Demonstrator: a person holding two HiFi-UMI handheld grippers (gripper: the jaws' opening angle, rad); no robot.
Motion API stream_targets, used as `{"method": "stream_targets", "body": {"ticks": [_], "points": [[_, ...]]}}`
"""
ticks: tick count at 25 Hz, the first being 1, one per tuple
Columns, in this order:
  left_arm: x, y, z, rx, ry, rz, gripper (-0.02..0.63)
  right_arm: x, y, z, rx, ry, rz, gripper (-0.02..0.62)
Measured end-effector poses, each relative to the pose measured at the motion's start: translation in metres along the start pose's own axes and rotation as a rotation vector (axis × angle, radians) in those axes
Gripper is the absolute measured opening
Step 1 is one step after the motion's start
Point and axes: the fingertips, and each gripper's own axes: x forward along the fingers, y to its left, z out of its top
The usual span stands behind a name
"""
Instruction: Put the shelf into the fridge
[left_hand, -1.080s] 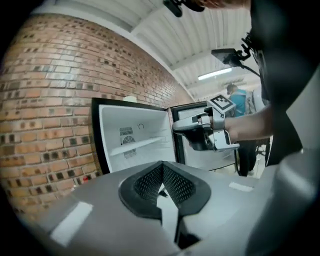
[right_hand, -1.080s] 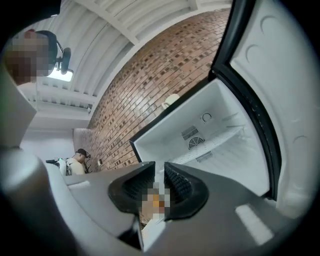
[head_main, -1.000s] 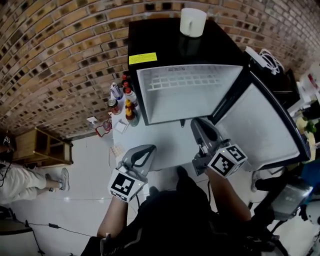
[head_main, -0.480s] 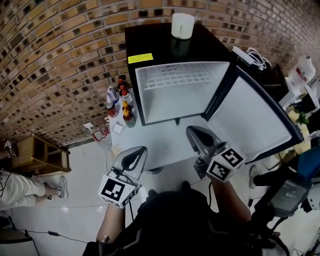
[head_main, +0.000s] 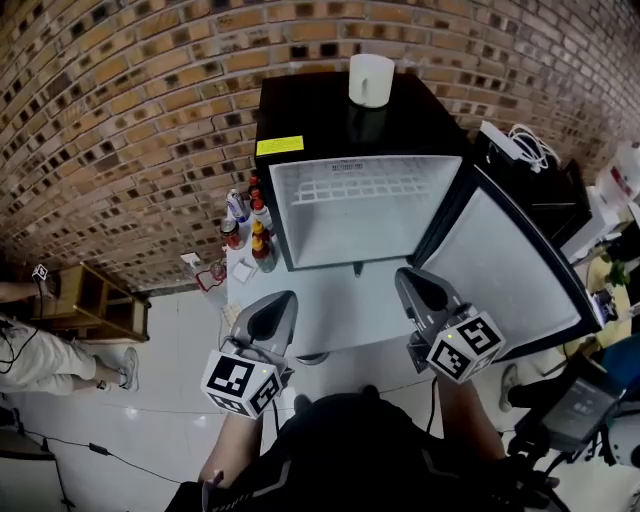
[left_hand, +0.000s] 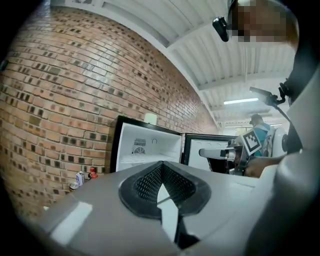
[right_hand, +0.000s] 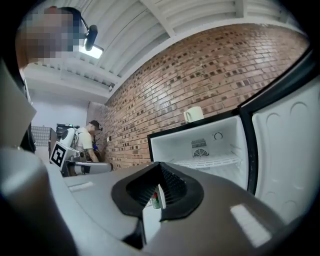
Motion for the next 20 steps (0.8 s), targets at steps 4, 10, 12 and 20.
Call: {"method": "stream_targets", "body": {"ticks": [4, 10, 12, 20], "points": [[0.008, -0.002, 0.005, -0.011, -0.018, 0.022, 0.008, 0.001, -0.007, 0.005, -0.013, 0.007, 0.022, 0.006], [0.016, -0.005, 0.003, -0.013, -0.006, 0.027, 0.008, 0.002, -0.001, 0.011, -0.130, 0.021, 0.052, 0.006], [0.016, -0.006, 0.002, -0.015, 0.003, 0.029, 0.008, 0.003, -0.002, 0.010, -0.143, 0.024, 0.050, 0.006], [0.018, -0.011, -0.007, -0.032, 0.018, 0.000, 0.008, 0.001, -0.014, 0.007, -0.049, 0.016, 0.050, 0.006]]}}
